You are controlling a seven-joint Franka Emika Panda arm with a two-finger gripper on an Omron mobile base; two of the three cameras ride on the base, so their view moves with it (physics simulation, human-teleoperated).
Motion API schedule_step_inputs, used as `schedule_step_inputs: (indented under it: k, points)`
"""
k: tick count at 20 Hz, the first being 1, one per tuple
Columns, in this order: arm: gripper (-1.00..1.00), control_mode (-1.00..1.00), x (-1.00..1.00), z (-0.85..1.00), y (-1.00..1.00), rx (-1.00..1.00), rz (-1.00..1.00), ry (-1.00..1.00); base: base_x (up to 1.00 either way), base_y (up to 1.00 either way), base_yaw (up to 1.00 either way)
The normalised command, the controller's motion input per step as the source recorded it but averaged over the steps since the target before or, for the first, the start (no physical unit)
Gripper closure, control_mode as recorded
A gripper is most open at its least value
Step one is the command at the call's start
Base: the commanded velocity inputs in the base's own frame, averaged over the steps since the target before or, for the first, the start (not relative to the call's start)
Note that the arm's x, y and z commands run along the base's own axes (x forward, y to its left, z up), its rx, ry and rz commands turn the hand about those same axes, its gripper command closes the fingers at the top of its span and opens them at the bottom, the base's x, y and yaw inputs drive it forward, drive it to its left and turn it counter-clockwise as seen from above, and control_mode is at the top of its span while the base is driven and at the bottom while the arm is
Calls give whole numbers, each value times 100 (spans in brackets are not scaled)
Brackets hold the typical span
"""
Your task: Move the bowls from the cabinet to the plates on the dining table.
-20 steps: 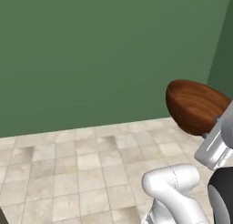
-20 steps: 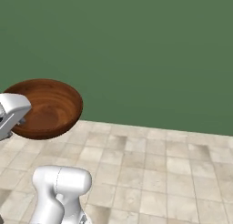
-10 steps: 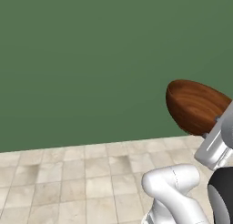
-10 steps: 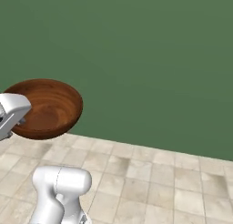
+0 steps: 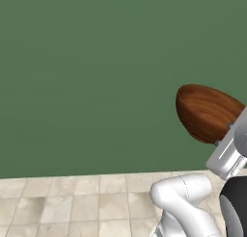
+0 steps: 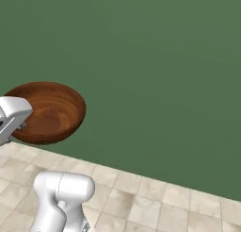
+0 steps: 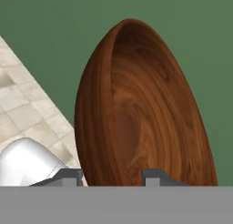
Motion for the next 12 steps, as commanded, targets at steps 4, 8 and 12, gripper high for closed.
schedule_step_inputs:
  k: [4, 8, 12]
  points:
    - [100, 100, 0, 0, 0, 0, 0, 0, 31, 43, 49]
    - [100, 100, 0, 0, 0, 0, 0, 0, 46, 29, 60]
    - [100, 100, 0, 0, 0, 0, 0, 0, 41, 3, 68]
